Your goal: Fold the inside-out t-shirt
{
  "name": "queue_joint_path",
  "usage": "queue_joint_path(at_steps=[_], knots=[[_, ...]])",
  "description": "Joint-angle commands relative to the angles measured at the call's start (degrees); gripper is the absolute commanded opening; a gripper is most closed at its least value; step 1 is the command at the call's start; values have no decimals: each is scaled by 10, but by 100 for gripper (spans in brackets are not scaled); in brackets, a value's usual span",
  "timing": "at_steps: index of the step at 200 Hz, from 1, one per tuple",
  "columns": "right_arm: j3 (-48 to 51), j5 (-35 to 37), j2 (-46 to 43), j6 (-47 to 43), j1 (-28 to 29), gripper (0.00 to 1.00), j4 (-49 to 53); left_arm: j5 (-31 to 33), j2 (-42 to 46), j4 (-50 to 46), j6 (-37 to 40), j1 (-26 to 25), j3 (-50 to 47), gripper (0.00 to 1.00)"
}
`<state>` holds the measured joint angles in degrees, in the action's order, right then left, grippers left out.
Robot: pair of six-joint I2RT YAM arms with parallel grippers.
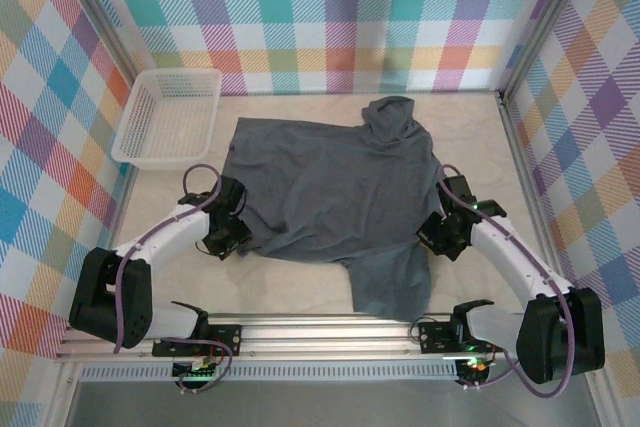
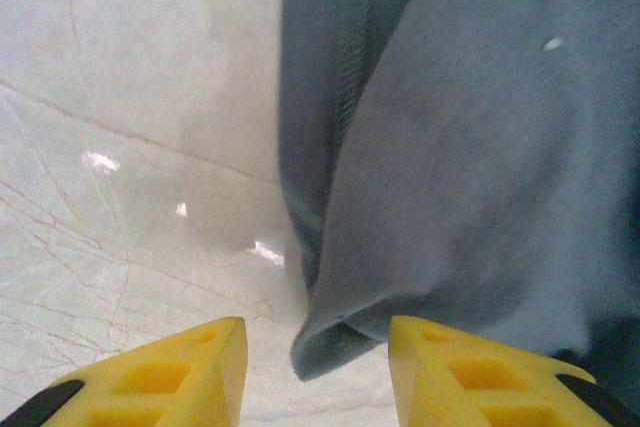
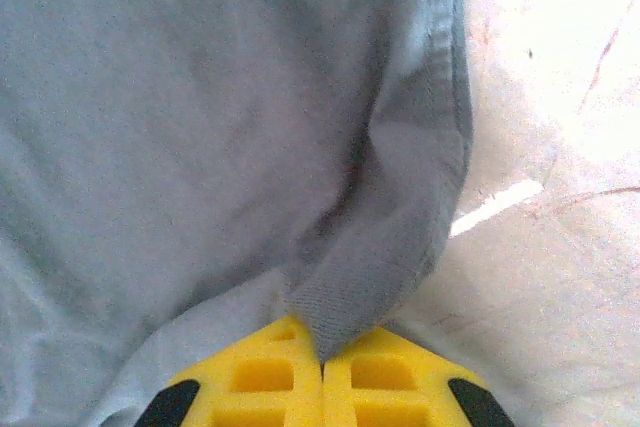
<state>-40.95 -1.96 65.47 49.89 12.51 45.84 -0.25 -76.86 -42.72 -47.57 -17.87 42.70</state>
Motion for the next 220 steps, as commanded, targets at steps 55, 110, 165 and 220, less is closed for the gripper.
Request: queue_joint_path(at_steps=[55,110,165,220], knots=[[-18,-4,33,-19,2,0,-6,-15,21,60,-51,0,-52,12],[-124,70,53,-77,-5,0,11,29,108,14,-24,34,31,0],[-191,77,212,-148,-41,0,-77,-46,-59,74,68,107,134,0],[-244,45,282,-152,-72,32,-76,-12,-137,91,115,127,197,22]])
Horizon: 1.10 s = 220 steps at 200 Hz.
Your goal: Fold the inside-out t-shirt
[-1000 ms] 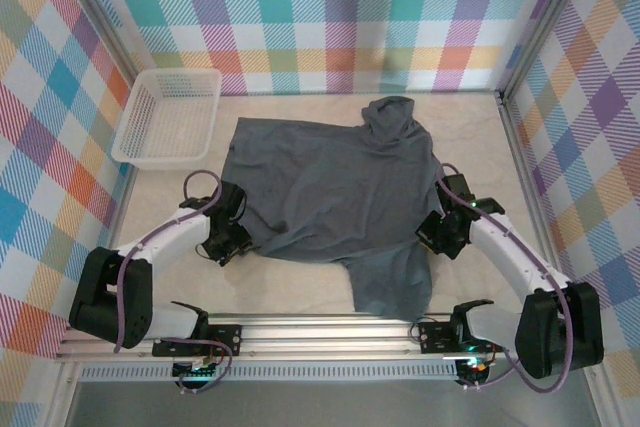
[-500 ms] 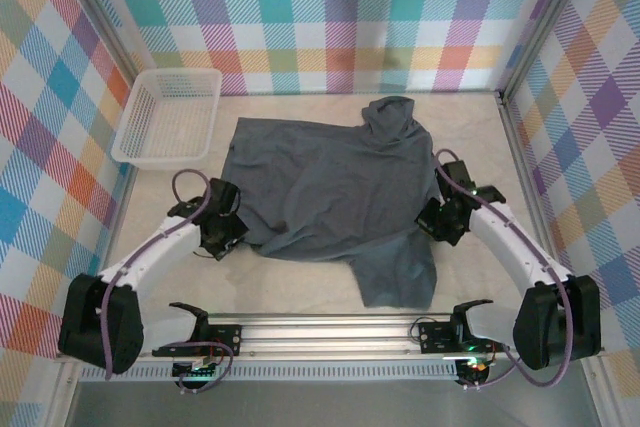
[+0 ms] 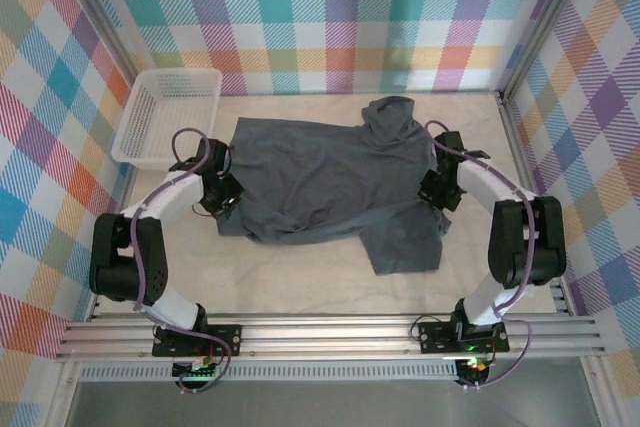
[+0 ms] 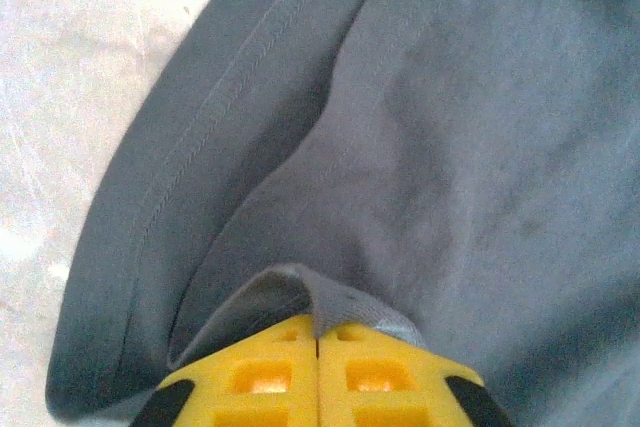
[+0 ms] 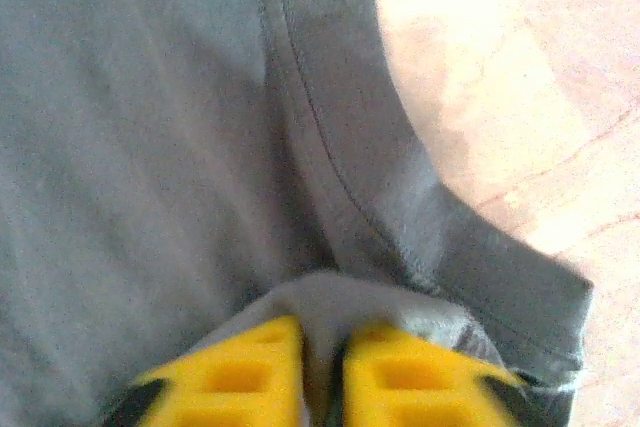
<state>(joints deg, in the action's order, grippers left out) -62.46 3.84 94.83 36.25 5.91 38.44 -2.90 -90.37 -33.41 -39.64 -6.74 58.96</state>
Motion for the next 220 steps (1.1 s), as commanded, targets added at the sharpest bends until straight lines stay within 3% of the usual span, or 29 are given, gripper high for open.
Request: queue_joint_path(at_steps=[1,30,80,143,155,181,195,220], knots=[[-29,-14,-12,-16,-6,33,-1,15,-2,-3,36,16,35,23],[24,-4,-81,-21,-6,38,7,35,36,-37,53,22,34,32],[188,32,-230,60,-18,44,53,46,94,-69,64,23,-24,35],[288,-59,-220,120,-18,45,33,38,89,-62,62,26,-25,36],[299,-61,-218,129,-18,37,18,36,86,-60,60,26,-25,37],[268,-53,-227,116,-18,5,42,27,68,-68,62,26,-22,38],[243,-35,-253,104,-17,1,69,22,57,-72,67,26,-22,38],[221,-29,-289,96,-17,0,92,8,34,-51,73,26,-26,36]])
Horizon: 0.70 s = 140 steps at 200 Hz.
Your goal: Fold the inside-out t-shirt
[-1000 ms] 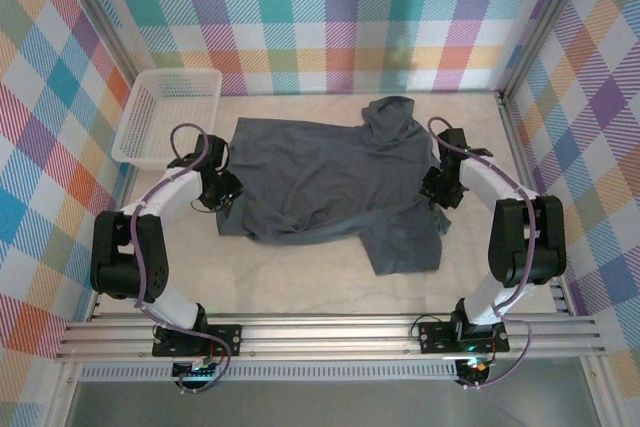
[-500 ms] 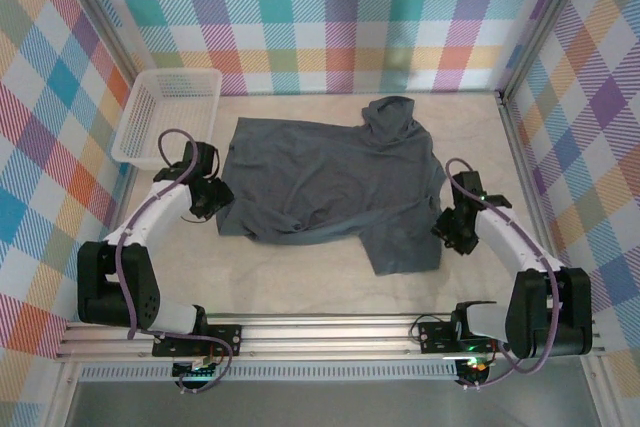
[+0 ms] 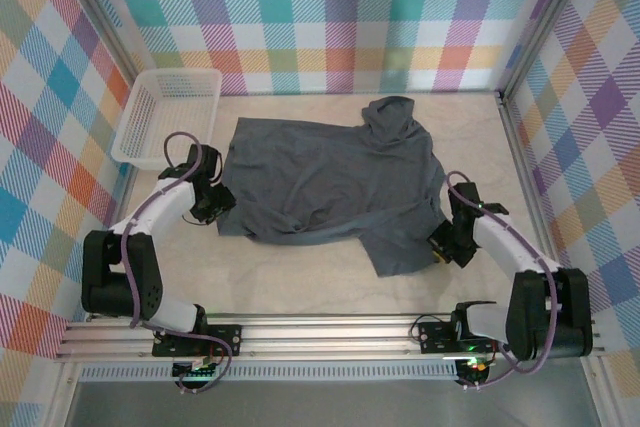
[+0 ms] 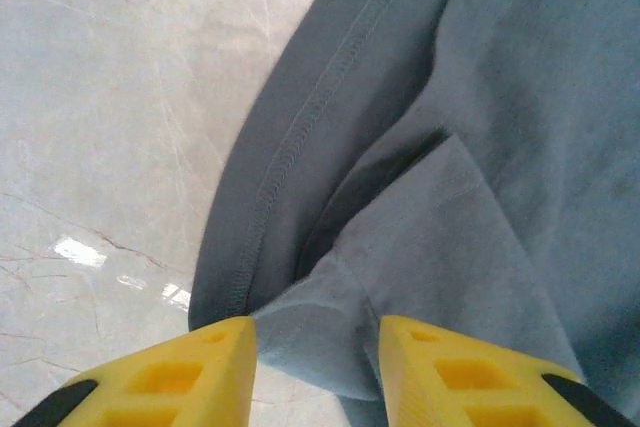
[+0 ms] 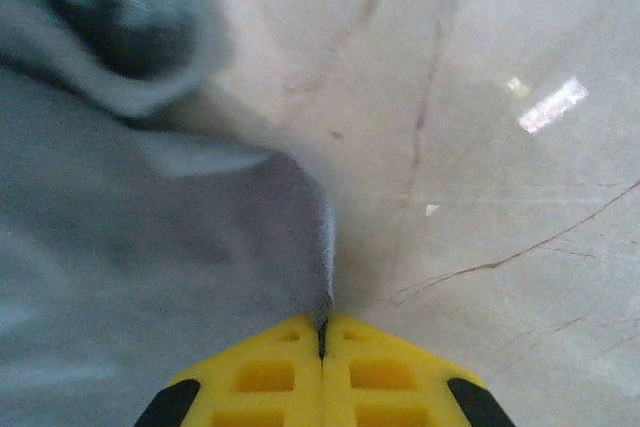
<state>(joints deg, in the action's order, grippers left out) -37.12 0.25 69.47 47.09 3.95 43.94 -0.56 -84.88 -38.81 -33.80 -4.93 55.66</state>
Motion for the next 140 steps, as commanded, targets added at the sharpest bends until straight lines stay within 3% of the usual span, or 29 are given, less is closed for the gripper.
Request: queue_joint_path(at_steps=[1,28,75,118,140], knots=[[-33,7,-37,-12,3,1,38,-15,-21,3,15,8,7,36],[-44,-7,-47,-9,3,1,42,6,-42,43,11,8,4,35],[-45,-16,-52,-11,3,3,33,-13,-103,91,23,8,15,34],[-41,-19,-52,-10,3,4,28,-40,-79,121,16,9,-9,35],[-41,-21,-45,-10,4,4,24,-46,-69,120,17,9,-14,28]])
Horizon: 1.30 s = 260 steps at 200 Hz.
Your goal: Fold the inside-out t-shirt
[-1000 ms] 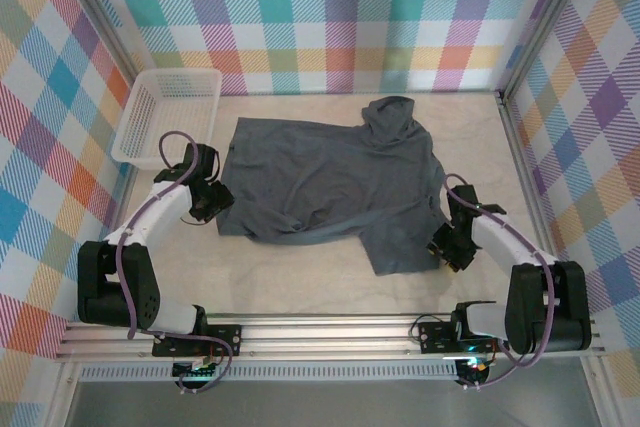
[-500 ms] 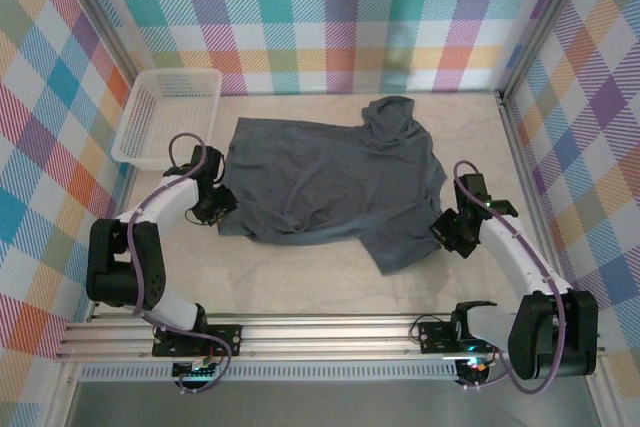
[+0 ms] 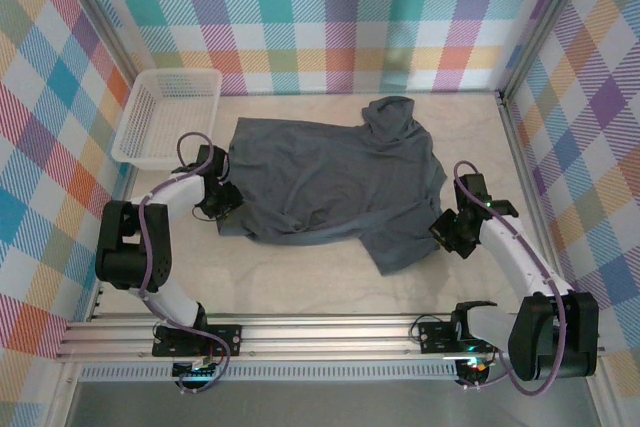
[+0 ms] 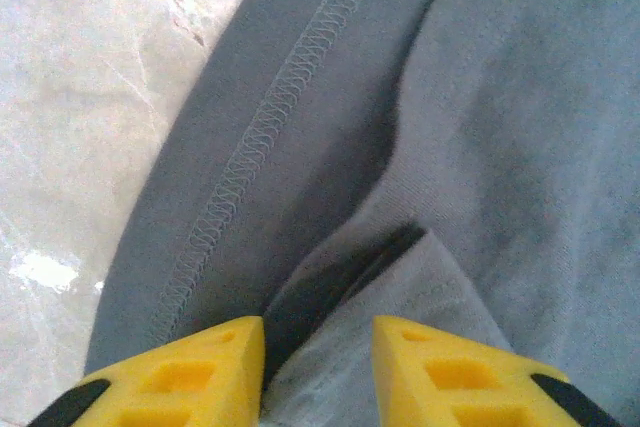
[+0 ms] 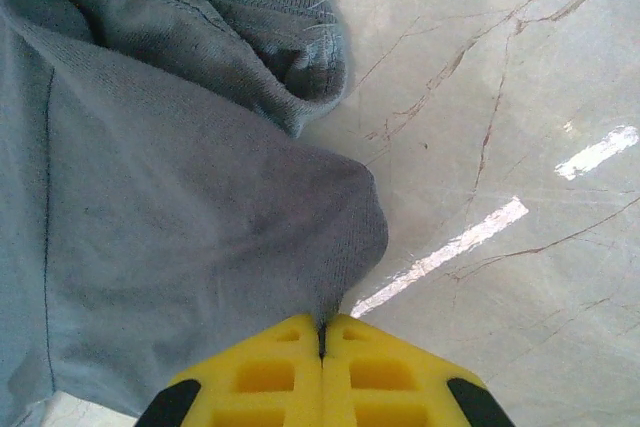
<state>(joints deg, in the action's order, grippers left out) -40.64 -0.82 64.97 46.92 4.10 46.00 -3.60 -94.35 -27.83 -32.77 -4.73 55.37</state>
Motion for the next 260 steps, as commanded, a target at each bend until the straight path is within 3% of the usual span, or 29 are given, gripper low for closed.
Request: queue_joint_path(at_steps=[1,19,69,88,108,133,157,174,204,260], knots=[[-6,-10,0,-9,2,4,3,-17,26,10,7,7,-11,28],[-7,-10,4,-9,1,4,2,-40,21,17,6,6,-17,22],[-6,-5,0,-15,2,4,5,-54,32,10,15,7,-37,27],[-1,-6,2,-13,1,4,2,-58,44,7,18,7,-45,19],[-4,-7,0,-8,2,3,4,-57,53,-9,19,7,-41,0],[-55,-5,-13,-2,2,3,32,-69,85,-38,12,12,-10,0],[-210,-26,-29,-24,1,3,43,-83,151,-93,-5,23,115,0],[-361,-45,-18,-89,2,4,8,-56,186,-117,-11,25,267,0],[-656,-6,39,-201,2,0,-24,7,176,-127,23,26,531,0],[-835,50,43,-219,1,0,-127,44,187,-114,71,27,740,0]])
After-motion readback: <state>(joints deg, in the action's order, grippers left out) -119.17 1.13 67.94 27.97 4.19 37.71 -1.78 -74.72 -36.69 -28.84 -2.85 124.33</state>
